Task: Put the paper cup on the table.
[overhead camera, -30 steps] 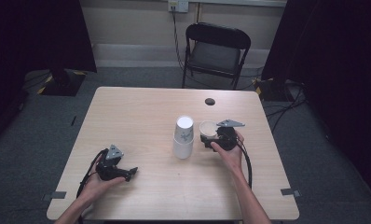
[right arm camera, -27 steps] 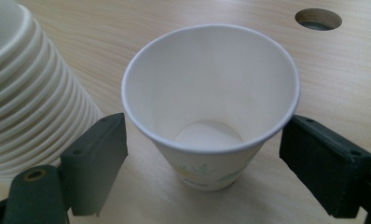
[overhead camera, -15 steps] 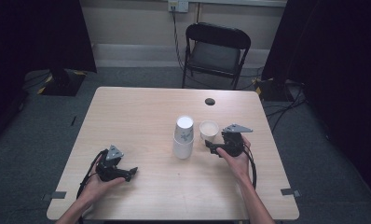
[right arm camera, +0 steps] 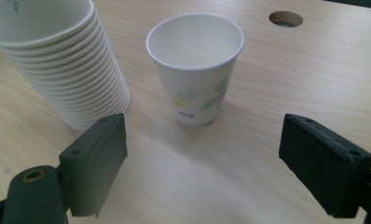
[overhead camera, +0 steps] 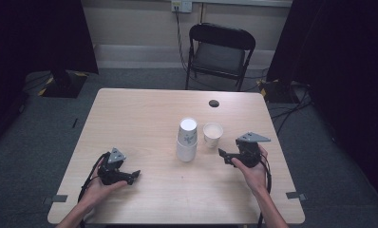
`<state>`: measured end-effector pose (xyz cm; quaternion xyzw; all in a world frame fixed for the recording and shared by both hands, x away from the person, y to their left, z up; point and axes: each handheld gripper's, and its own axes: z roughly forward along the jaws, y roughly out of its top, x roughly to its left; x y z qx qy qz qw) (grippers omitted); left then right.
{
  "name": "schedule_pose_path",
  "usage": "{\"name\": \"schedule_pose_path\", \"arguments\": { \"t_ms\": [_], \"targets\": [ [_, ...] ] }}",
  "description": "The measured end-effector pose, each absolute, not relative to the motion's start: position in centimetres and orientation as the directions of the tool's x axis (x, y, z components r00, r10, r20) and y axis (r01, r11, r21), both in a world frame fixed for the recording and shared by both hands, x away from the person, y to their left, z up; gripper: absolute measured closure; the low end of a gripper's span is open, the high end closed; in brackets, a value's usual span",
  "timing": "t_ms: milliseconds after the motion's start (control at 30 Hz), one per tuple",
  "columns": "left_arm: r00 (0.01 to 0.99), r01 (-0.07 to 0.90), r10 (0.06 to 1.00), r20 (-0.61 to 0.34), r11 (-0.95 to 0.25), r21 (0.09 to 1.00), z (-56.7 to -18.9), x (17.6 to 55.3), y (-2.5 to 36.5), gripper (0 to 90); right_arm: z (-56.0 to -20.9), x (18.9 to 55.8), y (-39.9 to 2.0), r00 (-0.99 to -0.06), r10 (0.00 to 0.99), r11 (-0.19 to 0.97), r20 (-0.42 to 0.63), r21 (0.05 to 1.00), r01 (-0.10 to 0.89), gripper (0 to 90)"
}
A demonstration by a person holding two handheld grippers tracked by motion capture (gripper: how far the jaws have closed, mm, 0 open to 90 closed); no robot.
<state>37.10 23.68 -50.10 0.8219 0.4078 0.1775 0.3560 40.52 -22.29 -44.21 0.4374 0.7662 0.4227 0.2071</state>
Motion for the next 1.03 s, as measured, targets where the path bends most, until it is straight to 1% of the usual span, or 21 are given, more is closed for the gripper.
{"name": "schedule_pose_path", "arguments": {
  "t_ms": [133, 400, 500, 633, 733, 833, 1033],
  "targets": [
    [0.606, 0.543, 0.796, 0.003, -0.416, 0.73, -50.1, 37.1, 23.7, 8.2, -44.7, 39.2, -23.4, -0.52, 0.854, 0.265, 0.034, 0.83, 0.49, 15.4],
    [0.605, 0.544, 0.796, 0.002, -0.415, 0.73, -50.1, 37.1, 23.7, 8.2, -46.5, 36.7, -24.9, -0.536, 0.843, 0.301, 0.039, 0.792, 0.531, 15.1],
    [0.603, 0.545, 0.798, 0.002, -0.414, 0.729, -50.1, 37.0, 23.7, 8.2, -47.8, 35.9, -25.2, -0.542, 0.839, 0.332, 0.04, 0.752, 0.57, 15.2],
    [0.6, 0.546, 0.8, 0.003, -0.412, 0.729, -50.1, 37.0, 23.6, 8.2, -49.4, 34.8, -25.0, -0.532, 0.847, 0.37, 0.016, 0.701, 0.61, 14.7],
    [0.6, 0.547, 0.8, 0.002, -0.412, 0.729, -50.1, 36.9, 23.7, 8.2, -49.6, 34.6, -24.8, -0.526, 0.851, 0.374, -0.006, 0.709, 0.598, 13.9],
    [0.6, 0.546, 0.8, 0.003, -0.413, 0.729, -50.1, 36.9, 23.7, 8.2, -49.9, 34.4, -24.7, -0.504, 0.863, 0.345, -0.003, 0.734, 0.585, 13.4],
    [0.6, 0.547, 0.8, 0.0, -0.41, 0.73, -50.1, 37.0, 23.6, 8.0, -49.9, 34.4, -24.6, -0.493, 0.87, 0.338, -0.005, 0.734, 0.589, 13.4]
  ]
}}
